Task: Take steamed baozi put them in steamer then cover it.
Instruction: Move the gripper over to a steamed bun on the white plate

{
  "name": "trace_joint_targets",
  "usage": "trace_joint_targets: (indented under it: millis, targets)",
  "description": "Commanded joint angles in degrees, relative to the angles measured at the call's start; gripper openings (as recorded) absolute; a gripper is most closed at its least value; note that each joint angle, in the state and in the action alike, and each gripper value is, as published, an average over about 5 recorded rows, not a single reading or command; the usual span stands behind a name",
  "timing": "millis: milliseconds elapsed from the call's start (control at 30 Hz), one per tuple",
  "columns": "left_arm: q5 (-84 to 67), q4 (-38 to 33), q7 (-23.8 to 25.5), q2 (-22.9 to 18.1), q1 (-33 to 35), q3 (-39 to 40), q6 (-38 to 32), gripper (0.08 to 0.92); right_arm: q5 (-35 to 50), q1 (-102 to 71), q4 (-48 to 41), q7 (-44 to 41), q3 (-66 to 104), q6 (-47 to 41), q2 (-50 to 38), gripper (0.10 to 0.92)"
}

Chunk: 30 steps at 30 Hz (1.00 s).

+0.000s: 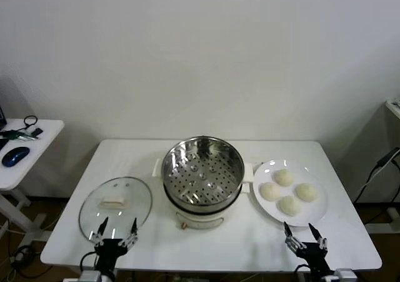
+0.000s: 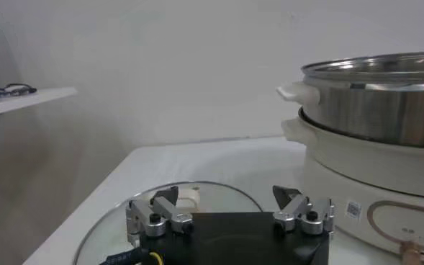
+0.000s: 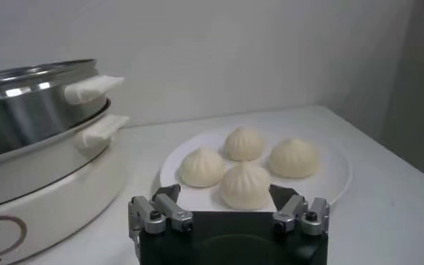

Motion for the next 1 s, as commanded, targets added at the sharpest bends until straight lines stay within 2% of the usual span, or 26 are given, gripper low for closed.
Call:
trace_joint_targets:
  millis: [33,167,267,433,533,667,733,867,1000]
  targets:
    - [0.1,-0.1,0.0,0.0,0.0,0.1,0.0,0.823,-3.4,11.8,-1.1,-1.5,3.0,-9.2,-6.2,0.823]
    - [0.1,-0.4,0.0,0.3,0.3,0.3,-0.2,0.823,-7.7,24.4,-5.5,-5.8,0.7,-16.7,-16.1,0.823]
    - [0.0,-0.8,0.1,0.6,0.4,0.2,-0.3,0.823,-13.5,35.5,-11.8,-14.2,-4.2,-18.4,-25.5,0.823]
    - [-0.1,-1.0,0.1,1.0,0.4,-0.5,-0.5,0.823,-22.1,56.5,-24.2,-32.4,-23.9,-15.6,-38.5,0.823]
    - [-0.4,-1.0,0.0,1.2,0.5,-0.9,-0.7,0.823,-28.3,73.4,-32.5,-47.5,-42.6,-6.7,-42.6,0.823]
    - [-0.6,-1.3,0.0,1.2,0.8,-1.2,-0.8,0.823,-31.7,99.3,-41.7,-65.1,-69.1,6.9,-42.6,0.823]
    - [-0.6,-1.3,0.0,1.1,0.8,-1.4,-0.8,0.823,-30.3,110.7,-45.2,-70.7,-81.1,9.9,-40.8,0.823]
    - [-0.5,-0.9,0.0,0.9,0.8,-1.5,-0.9,0.823,-26.5,125.8,-49.4,-76.2,-98.9,10.5,-35.8,0.823]
    - [-0.4,-0.6,0.0,0.9,0.9,-1.3,-1.2,0.823,-21.6,130.5,-53.0,-76.8,-107.1,8.6,-30.5,0.823]
